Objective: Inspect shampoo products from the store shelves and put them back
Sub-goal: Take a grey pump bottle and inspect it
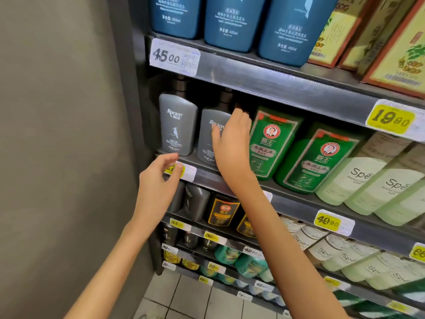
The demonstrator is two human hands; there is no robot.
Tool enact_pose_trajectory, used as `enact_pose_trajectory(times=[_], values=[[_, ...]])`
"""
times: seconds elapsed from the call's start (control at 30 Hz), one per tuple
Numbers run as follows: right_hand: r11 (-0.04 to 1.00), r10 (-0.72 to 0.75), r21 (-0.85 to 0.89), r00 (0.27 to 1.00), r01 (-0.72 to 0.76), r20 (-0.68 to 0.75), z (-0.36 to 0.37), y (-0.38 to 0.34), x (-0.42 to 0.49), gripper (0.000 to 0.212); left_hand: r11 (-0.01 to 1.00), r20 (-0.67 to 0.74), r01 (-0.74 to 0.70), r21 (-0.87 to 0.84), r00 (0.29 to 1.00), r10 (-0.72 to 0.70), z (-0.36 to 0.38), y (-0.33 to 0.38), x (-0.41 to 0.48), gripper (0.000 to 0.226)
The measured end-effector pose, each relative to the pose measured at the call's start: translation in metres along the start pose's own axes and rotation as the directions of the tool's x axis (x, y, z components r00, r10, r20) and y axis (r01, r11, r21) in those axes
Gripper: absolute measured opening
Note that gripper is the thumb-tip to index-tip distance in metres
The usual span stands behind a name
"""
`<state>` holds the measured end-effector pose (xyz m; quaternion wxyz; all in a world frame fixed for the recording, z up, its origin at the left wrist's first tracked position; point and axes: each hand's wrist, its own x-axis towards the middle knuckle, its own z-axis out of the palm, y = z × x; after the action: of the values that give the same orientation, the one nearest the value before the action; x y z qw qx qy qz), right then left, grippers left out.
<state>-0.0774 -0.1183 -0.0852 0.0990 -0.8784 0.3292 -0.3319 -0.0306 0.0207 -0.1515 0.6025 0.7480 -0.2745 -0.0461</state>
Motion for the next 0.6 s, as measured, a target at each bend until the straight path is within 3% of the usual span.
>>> enact_pose_trajectory(times=[0.23,0.43,0.6], values=[[0.991,0.052,-0.114,0.992,-0.066,-0.118,0.017,-0.005,0.003,0.039,0.999,-0.052,-0.001,0.053,0.999,0.004,-0.009,-0.007,-0.005,0.025],[0.989,0.137,0.082,0.982,-0.127,-0.130,0.018,-0.004,0.001,0.049,0.999,-0.052,0.012,0.043,0.999,-0.010,-0.011,-0.008,-0.009,0.024],[0.954,0.169,0.260,0.984,-0.151,-0.048,0.017,0.002,-0.005,0.052,0.998,-0.017,0.044,0.035,0.999,-0.043,-0.007,-0.007,-0.018,0.026]])
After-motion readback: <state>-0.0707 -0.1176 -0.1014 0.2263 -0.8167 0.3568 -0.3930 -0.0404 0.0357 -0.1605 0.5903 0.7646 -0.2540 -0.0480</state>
